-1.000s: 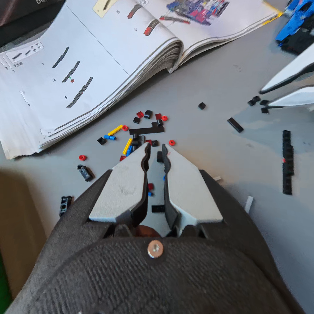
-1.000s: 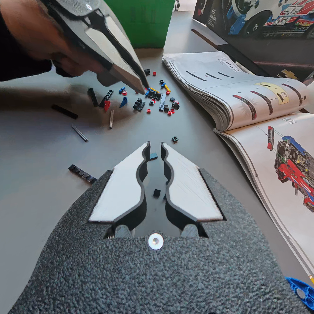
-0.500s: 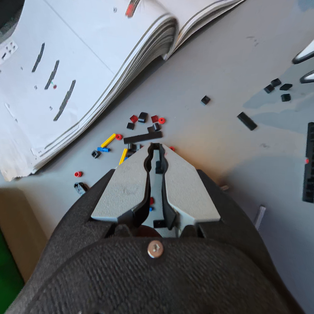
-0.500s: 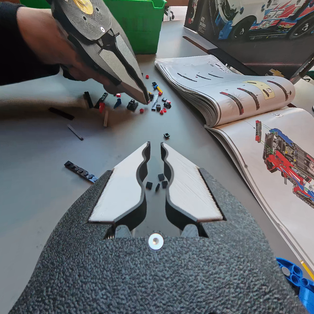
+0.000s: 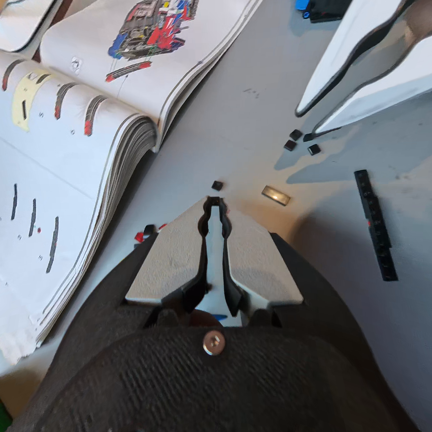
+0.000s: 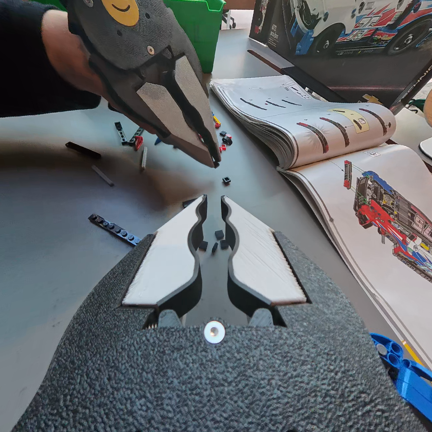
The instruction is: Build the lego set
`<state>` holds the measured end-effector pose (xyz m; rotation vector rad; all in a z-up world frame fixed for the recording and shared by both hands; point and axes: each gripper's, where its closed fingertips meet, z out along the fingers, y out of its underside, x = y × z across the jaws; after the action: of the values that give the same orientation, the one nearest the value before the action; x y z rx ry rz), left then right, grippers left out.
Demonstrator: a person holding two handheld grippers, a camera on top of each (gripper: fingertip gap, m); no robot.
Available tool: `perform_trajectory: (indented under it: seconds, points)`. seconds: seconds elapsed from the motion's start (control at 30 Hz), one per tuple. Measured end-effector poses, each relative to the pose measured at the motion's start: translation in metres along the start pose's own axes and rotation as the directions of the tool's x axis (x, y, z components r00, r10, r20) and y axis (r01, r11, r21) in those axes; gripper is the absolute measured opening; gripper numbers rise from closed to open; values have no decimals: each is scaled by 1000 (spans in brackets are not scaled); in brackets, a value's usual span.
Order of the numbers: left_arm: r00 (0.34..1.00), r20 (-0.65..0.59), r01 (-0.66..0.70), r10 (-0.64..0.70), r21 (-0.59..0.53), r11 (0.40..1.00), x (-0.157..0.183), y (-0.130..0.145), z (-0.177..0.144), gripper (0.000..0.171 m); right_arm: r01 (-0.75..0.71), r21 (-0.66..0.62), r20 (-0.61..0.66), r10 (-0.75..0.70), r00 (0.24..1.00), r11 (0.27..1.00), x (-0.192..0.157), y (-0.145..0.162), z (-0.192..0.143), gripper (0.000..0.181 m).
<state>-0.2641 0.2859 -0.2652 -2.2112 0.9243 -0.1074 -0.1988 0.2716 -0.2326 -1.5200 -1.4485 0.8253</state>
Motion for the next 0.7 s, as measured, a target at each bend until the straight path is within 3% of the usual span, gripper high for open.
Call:
perform_trajectory:
  seconds: [0.2, 0.37, 0.57, 0.7]
  points:
    - [993, -113, 24, -24, 1, 1000, 16, 0, 15, 4, 3, 0, -12, -3, 1000, 1000, 3, 1, -3, 10]
    - [985, -151, 94, -88, 35, 995, 18, -2, 8, 13, -2, -1, -19, 2, 1000, 1000, 7, 1, -4, 10]
    - [990, -91, 113, -112, 11, 994, 4, 15, -8, 15, -1, -3, -19, 1, 1000, 1000, 6, 1, -3, 9]
    - [991, 31, 127, -127, 4, 992, -17, 30, -36, 14, 0, -7, -18, 0, 1000, 1000, 6, 1, -2, 9]
